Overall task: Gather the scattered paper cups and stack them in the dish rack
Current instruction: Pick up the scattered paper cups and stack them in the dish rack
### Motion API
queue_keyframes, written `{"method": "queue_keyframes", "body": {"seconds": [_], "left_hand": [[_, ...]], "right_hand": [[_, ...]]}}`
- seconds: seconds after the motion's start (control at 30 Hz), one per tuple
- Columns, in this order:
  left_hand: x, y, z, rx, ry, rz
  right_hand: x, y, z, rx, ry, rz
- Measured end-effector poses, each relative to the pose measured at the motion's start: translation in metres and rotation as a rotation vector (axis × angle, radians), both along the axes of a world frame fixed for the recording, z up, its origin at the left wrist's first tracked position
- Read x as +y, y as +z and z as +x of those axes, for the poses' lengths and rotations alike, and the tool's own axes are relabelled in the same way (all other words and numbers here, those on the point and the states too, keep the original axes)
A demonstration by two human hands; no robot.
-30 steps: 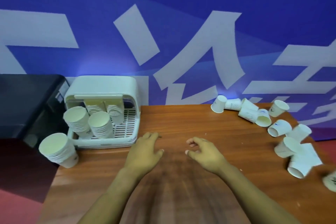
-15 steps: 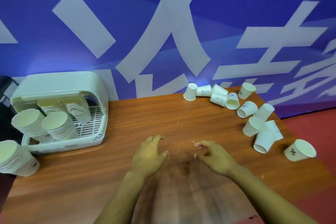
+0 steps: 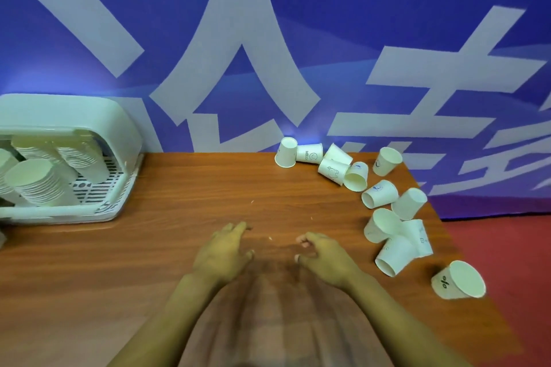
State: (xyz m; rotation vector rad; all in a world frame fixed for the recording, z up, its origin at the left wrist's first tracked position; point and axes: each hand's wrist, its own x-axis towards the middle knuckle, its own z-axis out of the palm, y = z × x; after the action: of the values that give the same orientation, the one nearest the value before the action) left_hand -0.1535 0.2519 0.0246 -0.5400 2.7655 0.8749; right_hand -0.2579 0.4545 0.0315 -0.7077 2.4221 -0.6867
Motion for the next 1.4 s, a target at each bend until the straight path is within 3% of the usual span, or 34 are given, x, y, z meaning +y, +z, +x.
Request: {"method": "queue_keyframes", "body": {"seconds": [0.27,0.5,1.03,1.4], "left_hand": [[0.137,0.005,-0.093,-0.037,-0.02,-0.009],[0.204,0.0,-0.15,-0.103,-0.074,-0.045],[0.25,-0.038,-0.257,-0.136,-0.352,-0.246],[0.234,-0.039,-0.254,-0.098,-0.225,-0.127]], "right_hand": [[0.126,0.0,-0.09,0.094,0.122,0.137],[0.189,-0.013,-0.142,0.233,0.318,0.393],[0.207,-0.059,-0.193,0.259,0.478,0.411],[0.204,-0.061,-0.201,0.233,0.513,0.371]]}}
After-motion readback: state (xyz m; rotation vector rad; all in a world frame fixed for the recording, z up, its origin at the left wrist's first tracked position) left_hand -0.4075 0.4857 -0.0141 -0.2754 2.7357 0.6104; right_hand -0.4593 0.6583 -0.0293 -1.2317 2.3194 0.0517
